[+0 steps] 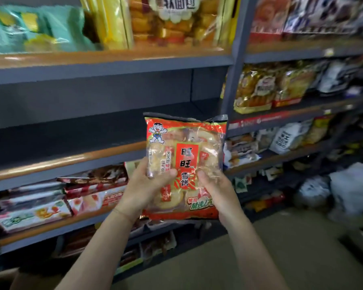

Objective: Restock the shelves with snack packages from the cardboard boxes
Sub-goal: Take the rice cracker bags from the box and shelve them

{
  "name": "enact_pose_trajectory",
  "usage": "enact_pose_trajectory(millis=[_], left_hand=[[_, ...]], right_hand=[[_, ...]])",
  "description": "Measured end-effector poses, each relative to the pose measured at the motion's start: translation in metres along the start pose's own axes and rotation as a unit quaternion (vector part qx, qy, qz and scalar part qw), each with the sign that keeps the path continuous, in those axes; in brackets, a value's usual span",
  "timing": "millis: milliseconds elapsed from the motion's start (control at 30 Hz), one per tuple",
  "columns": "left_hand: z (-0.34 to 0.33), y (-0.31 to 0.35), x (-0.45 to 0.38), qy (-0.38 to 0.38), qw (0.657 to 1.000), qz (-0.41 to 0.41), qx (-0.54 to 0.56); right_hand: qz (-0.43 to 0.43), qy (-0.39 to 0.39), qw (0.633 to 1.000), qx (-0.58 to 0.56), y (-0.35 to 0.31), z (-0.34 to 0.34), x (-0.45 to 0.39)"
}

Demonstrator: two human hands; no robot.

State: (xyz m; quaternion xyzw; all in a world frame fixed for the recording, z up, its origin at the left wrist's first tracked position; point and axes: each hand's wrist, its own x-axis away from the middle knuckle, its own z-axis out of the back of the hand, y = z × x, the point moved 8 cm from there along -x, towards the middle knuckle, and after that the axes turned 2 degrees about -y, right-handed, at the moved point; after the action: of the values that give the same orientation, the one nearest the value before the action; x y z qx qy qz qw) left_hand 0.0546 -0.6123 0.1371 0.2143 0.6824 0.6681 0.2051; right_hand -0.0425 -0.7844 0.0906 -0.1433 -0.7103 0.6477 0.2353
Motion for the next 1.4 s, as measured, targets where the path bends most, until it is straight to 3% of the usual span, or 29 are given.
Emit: enact_pose_trajectory(millis=[267, 500, 600, 667, 800, 933, 1033, 1167, 1300, 1400], left_hand=[[-0.118, 0.0, -0.101, -0.051, 0.996, -0.078, 0.01], [-0.226, 0.014, -0.178, -0.143, 0.984, -0.106, 0.007], [-0.262, 0.012, -0.196, -0.159, 0.976, -0.145, -0.043], [-0.274, 0.014, -0.214, -0.123, 0.974, -0.176, -0.064], [-0.281, 0.025, -0.27, -0.023, 0.975, -0.21, -0.071], [-0.285, 0.028, -0.315, 0.061, 0.98, -0.188, 0.005], [-0.282, 0.028, -0.334, 0.151, 0.971, -0.181, 0.028], [-0.272, 0.028, -0.347, 0.269, 0.949, -0.16, 0.032], [-0.272, 0.043, -0.346, 0.324, 0.938, -0.124, 0.014], [-0.264, 0.048, -0.357, 0.362, 0.927, -0.099, -0.018]], right_hand=[[0.04, 0.172, 0.983, 0.047, -0.041, 0.12, -0.062], [0.1, 0.359, 0.923, 0.095, -0.099, 0.232, -0.103], [0.156, 0.392, 0.902, 0.092, -0.114, 0.252, -0.12], [0.195, 0.388, 0.895, 0.099, -0.121, 0.257, -0.136], [0.227, 0.302, 0.925, 0.046, -0.126, 0.261, -0.196], [0.226, 0.119, 0.966, 0.031, -0.136, 0.253, -0.268], [0.251, -0.01, 0.966, 0.068, -0.143, 0.246, -0.302], [0.274, -0.102, 0.946, 0.138, -0.155, 0.233, -0.335], [0.182, -0.147, 0.955, 0.183, -0.149, 0.211, -0.383], [0.079, -0.177, 0.973, 0.121, -0.13, 0.186, -0.409]])
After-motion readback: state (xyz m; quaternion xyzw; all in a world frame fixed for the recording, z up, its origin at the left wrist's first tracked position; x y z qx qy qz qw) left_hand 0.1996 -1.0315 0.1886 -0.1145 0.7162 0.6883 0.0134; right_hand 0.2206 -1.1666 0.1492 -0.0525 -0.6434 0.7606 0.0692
